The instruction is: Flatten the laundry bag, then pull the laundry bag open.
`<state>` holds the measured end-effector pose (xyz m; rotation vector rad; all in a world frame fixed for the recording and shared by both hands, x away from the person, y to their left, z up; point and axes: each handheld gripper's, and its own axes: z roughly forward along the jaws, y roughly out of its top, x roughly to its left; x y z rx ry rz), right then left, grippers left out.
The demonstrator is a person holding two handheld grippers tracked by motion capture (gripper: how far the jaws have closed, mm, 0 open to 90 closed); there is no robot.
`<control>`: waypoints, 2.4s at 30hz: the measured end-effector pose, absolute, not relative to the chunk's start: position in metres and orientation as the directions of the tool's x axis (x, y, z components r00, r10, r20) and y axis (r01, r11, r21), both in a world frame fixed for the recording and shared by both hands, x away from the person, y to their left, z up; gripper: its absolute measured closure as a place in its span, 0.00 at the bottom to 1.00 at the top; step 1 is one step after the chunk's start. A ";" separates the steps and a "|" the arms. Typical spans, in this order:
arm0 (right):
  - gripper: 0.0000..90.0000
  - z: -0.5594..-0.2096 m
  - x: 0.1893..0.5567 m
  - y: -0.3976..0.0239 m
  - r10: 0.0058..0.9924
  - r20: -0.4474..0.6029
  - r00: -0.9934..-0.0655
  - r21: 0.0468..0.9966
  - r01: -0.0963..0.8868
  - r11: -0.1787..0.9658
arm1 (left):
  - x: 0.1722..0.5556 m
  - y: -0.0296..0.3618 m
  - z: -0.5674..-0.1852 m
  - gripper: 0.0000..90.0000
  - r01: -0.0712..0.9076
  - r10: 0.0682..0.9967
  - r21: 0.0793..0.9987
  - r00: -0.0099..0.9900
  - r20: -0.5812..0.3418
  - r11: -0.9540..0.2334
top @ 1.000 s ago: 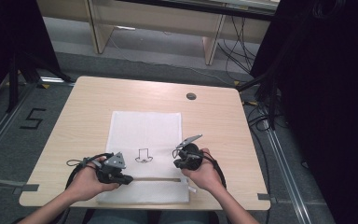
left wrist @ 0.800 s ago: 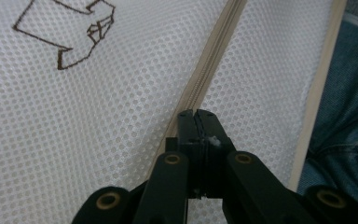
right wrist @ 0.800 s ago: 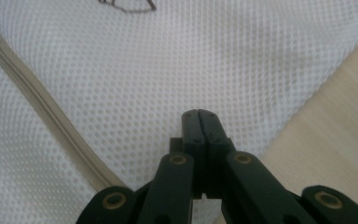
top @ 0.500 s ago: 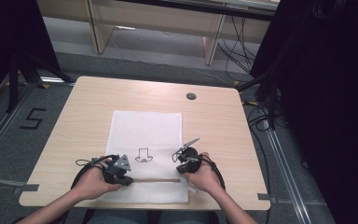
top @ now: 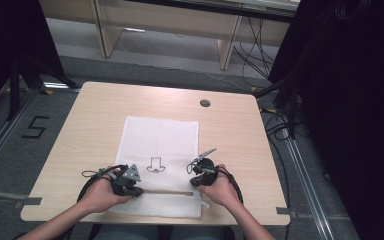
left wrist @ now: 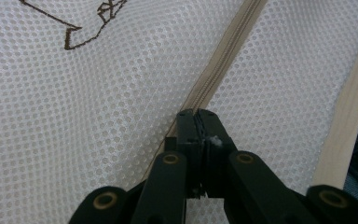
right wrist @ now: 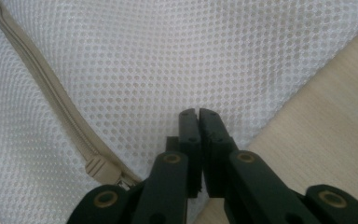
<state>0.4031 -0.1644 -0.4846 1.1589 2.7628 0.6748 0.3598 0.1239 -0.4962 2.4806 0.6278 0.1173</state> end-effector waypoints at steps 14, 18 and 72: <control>0.87 -0.485 0.399 -0.163 0.692 0.098 -0.716 0.445 0.653 0.612 | 0.359 0.128 -0.496 0.94 0.421 0.471 0.558 0.880 -0.059 -0.715; 0.79 -0.480 0.399 -0.165 0.705 0.103 -0.702 0.480 0.655 0.583 | 0.359 0.130 -0.494 0.90 0.418 0.471 0.573 0.880 -0.061 -0.705; 1.00 -0.455 0.375 -0.200 0.805 0.187 -0.563 0.471 0.770 0.430 | 0.364 0.116 -0.481 0.54 0.397 0.520 0.775 0.848 -0.104 -0.491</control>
